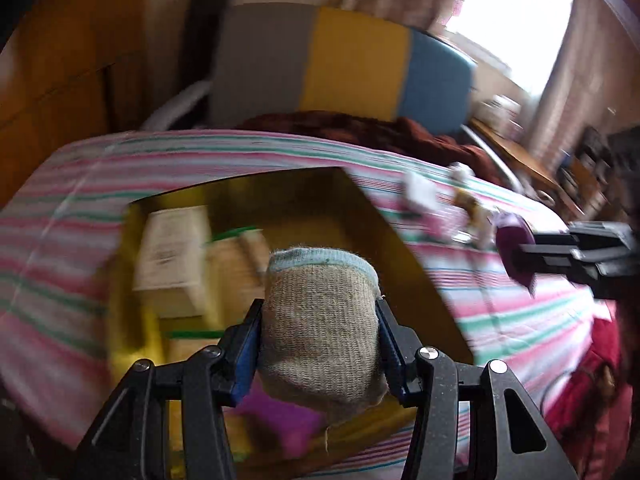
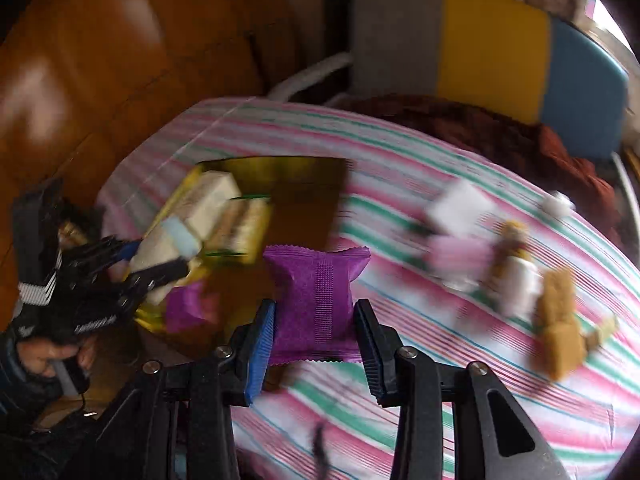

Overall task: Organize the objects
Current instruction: 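Carry the purple packet and beige sock over the gold tray with both tools, then open the right tool to drop the purple packet while the left drops the beige sock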

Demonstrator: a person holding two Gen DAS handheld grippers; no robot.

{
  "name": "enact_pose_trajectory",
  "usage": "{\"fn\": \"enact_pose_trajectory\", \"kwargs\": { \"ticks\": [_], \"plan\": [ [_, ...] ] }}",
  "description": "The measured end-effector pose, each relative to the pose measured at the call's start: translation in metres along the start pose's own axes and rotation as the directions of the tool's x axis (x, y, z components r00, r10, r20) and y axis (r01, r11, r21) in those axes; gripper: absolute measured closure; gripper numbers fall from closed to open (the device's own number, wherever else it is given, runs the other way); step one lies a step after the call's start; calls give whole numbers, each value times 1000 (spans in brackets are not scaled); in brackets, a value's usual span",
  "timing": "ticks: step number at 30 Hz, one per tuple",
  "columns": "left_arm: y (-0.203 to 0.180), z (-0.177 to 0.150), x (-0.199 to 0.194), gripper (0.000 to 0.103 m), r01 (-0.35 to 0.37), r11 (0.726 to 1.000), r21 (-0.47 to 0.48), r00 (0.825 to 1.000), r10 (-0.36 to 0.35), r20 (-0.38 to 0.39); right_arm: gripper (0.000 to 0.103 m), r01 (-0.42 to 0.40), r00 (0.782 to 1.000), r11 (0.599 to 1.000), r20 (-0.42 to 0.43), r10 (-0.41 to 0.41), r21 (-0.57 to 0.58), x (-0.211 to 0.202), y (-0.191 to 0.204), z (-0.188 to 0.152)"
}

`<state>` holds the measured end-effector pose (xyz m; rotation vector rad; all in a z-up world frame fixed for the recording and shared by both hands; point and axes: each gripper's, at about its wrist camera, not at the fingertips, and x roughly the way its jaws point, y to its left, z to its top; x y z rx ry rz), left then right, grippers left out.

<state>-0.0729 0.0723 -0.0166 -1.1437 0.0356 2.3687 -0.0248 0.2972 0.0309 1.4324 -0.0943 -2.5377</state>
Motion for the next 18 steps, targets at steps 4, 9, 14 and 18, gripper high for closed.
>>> {"fn": "enact_pose_trajectory", "kwargs": {
  "ticks": [4,9,14,18],
  "plan": [
    [39,-8,-7,50,-56,997,-59,998,56,-1,63,-53,997,997,-58,49,-58,34,41,5],
    [62,-18,-9,50,-93,991,-97,996,92,-15,63,-70,988,992,-145,55,-104,73,73,4],
    [70,-21,-10,50,-95,988,-125,996,94,-10,63,-61,978,991,-208,35,-120,99,79,1],
    [66,-17,-11,50,-67,992,-109,998,67,1,63,-51,971,991,-238,20,-125,106,76,-5]
  ]
}}
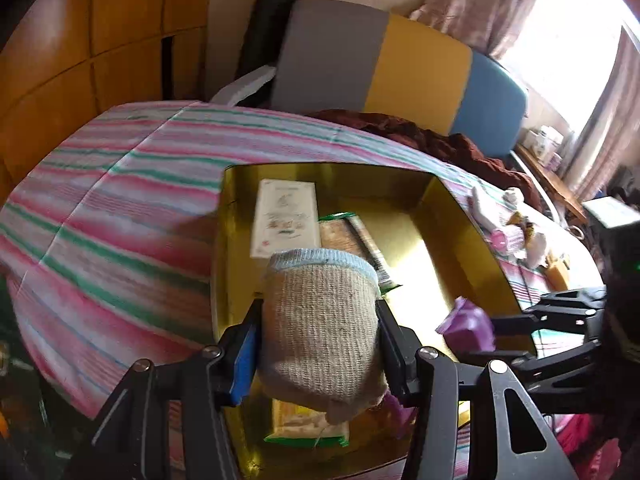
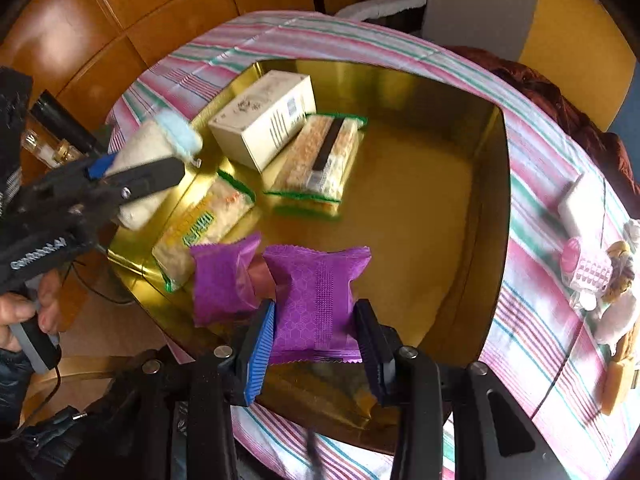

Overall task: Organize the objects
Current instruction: 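Open the right tool to drop the purple packet while the left drops the beige sock, then move both tools back from the tray toward the remaining items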

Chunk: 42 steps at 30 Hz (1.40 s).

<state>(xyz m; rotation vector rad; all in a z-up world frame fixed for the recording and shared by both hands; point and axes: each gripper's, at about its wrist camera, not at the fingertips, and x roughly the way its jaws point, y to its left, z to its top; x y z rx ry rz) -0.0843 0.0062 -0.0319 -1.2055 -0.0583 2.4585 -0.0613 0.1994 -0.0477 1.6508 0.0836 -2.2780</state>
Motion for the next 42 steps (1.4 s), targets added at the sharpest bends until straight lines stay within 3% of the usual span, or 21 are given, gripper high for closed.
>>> {"fn": "enact_pose_trajectory", "kwargs": {
  "ticks": [6,13,21,23,26,30,37,42],
  "plan": [
    [-24,17,22,50,76,997,29,997,-75,-30,63,-10,999,1000,-41,10,-6,13,3,-9],
    [-53,56,72,50,142,989,51,984,-135,-120,63,-14,999,1000,-32,14,-3,19,6,-17],
    [-74,87,133,50,139,989,48,970,-127,-207,60,-1,1000,1000,1,1,-16,20,9,-19],
    [-76,90,144,50,124,991,47,969,-111,-220,52,-2,1000,1000,13,2,-6,18,8,-20],
    [-79,93,154,48,111,992,60,970,-94,-225,50,-2,999,1000,42,2,-7,13,11,-23],
    [-74,98,143,31,95,995,33,980,-88,-178,49,-7,995,1000,103,6,7,-2,11,-28],
    [-60,88,87,30,55,998,41,997,-52,-51,49,-1,985,998,174,-9,56,-22,4,-40],
    [-59,65,50,26,48,997,63,999,-48,13,49,-4,976,993,218,-23,119,-36,-11,-40]
  ]
}}
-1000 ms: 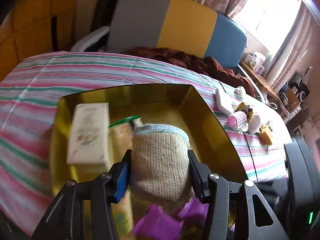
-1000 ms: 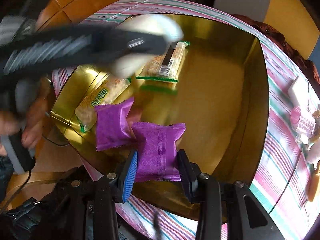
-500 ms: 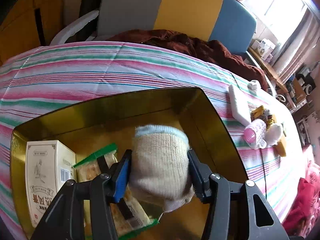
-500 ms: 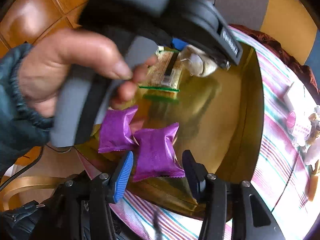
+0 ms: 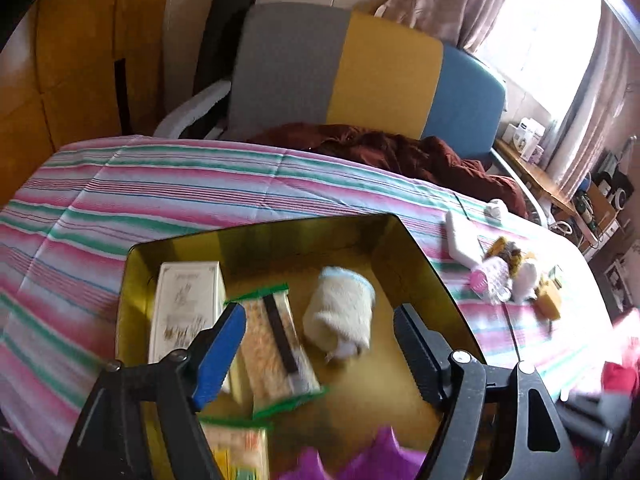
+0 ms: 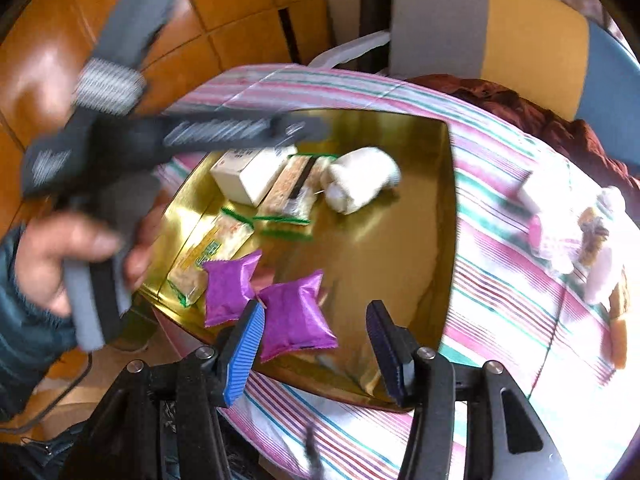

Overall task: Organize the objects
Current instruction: 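Move both tools back from the tray toward the remaining items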

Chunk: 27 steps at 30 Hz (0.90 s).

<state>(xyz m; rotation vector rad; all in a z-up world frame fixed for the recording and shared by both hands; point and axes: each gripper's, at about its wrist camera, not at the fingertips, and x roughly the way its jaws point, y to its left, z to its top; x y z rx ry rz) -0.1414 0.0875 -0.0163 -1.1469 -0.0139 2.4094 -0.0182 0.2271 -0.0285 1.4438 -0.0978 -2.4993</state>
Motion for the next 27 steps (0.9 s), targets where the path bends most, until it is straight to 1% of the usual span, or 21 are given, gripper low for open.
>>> {"fn": "enact_pose_trajectory", "kwargs": {
  "ticks": [4,6,7,10,11,14,22,24,25,27],
  "plan": [
    [-6,-21,-16,26,22,1000,1,1000,-22,-1,49,16,999,999,28,-17,50,-25,-13,-6],
    [-11,-29,-20,26,30,1000,5,999,-30,-9,46,29,999,996,36,-32,82,-30,-23,-10],
    [-15,-32,-23,26,31,999,11,999,-31,-10,43,34,999,995,39,-38,95,-31,-26,-11],
    [-28,-37,-27,24,35,999,34,999,-35,-5,37,53,997,989,47,-60,137,-36,-39,-18],
    [-33,-40,-30,21,32,999,44,999,-32,2,35,57,997,987,49,-65,149,-39,-43,-21],
    [-48,-45,-39,17,10,997,80,999,-12,32,34,76,995,980,54,-87,185,-42,-55,-30],
    [-74,-59,-57,11,-60,987,151,994,45,99,33,122,988,956,63,-144,268,-53,-83,-46],
    [-76,-61,-59,11,-68,985,156,993,53,104,30,141,984,950,66,-166,280,-56,-88,-47],
    [-78,-62,-60,11,-69,985,158,993,53,104,27,151,982,947,66,-176,283,-58,-90,-47],
    [-79,-63,-61,11,-71,985,160,993,55,104,26,168,978,943,69,-195,287,-62,-94,-46]
  ]
}}
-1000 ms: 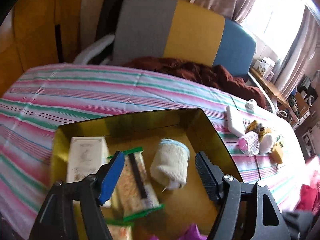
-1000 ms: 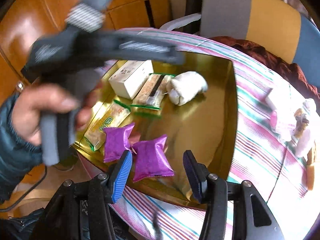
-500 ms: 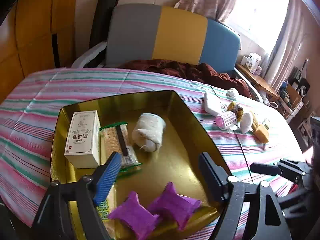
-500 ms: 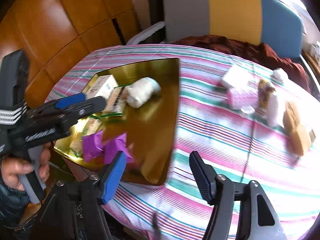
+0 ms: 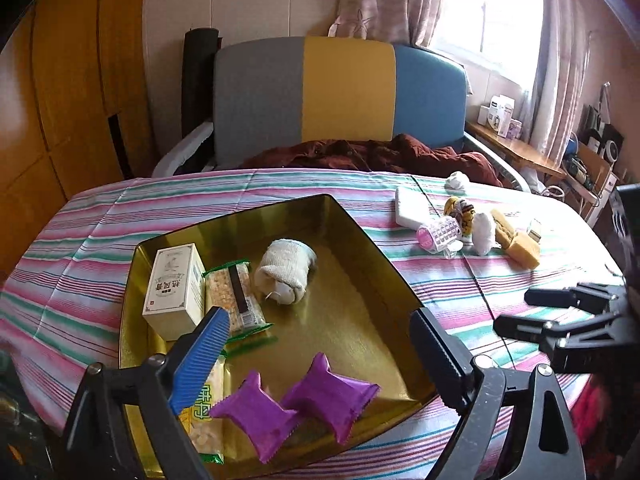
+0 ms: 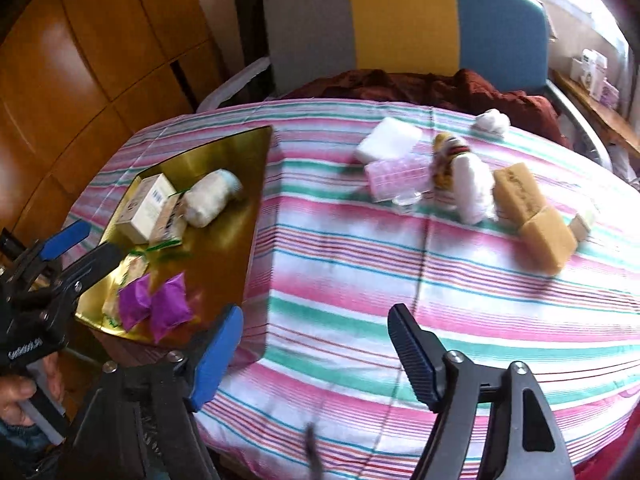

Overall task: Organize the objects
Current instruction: 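Move both tools back from the tray toward the remaining items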

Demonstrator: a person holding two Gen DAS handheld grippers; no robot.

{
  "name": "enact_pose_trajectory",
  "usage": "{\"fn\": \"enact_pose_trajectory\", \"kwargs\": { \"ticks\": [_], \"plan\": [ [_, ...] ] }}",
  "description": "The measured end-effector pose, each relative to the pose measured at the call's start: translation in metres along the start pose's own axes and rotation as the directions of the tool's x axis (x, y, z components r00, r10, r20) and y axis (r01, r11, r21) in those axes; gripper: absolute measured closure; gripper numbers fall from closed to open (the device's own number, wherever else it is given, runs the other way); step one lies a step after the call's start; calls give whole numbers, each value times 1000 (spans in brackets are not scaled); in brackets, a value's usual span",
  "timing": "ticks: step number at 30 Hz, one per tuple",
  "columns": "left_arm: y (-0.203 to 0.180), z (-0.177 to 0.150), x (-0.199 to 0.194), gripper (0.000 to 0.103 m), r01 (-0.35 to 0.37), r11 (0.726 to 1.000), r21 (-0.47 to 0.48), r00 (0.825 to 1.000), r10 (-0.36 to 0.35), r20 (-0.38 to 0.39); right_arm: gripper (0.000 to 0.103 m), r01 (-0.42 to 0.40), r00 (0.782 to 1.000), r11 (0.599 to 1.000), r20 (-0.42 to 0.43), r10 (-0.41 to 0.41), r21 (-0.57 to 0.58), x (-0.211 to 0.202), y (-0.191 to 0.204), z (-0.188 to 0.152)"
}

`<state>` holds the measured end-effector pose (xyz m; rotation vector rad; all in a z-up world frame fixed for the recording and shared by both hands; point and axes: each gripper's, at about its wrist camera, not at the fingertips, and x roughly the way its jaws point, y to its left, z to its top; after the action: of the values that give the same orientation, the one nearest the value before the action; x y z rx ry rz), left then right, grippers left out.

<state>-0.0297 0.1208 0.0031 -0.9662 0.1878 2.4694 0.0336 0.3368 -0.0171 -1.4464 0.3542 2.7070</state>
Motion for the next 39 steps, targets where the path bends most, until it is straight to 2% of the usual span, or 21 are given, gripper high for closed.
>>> {"fn": "enact_pose_trajectory", "kwargs": {
  "ticks": [11,20,23,29,34,39],
  "plan": [
    [-10,-3,3,11,0,999,38,1000,0,-19,26,92,995,996,24,-92,-9,-10,-30,24],
    [-18,-3,9,10,5,998,63,999,-2,-42,26,199,979,980,49,-199,15,-3,-86,41],
    [-22,-3,12,10,8,997,73,999,-4,-53,25,233,970,970,49,-237,71,4,-115,37],
    [-31,-2,18,9,16,995,96,998,-9,-70,25,173,983,939,14,-186,298,10,-167,27],
    [-43,-2,26,8,45,993,110,995,-34,-95,25,180,982,901,-25,-185,395,13,-187,23],
    [-57,-4,35,8,63,988,141,991,-46,-123,25,169,985,886,-35,-170,431,13,-192,20]
  ]
}}
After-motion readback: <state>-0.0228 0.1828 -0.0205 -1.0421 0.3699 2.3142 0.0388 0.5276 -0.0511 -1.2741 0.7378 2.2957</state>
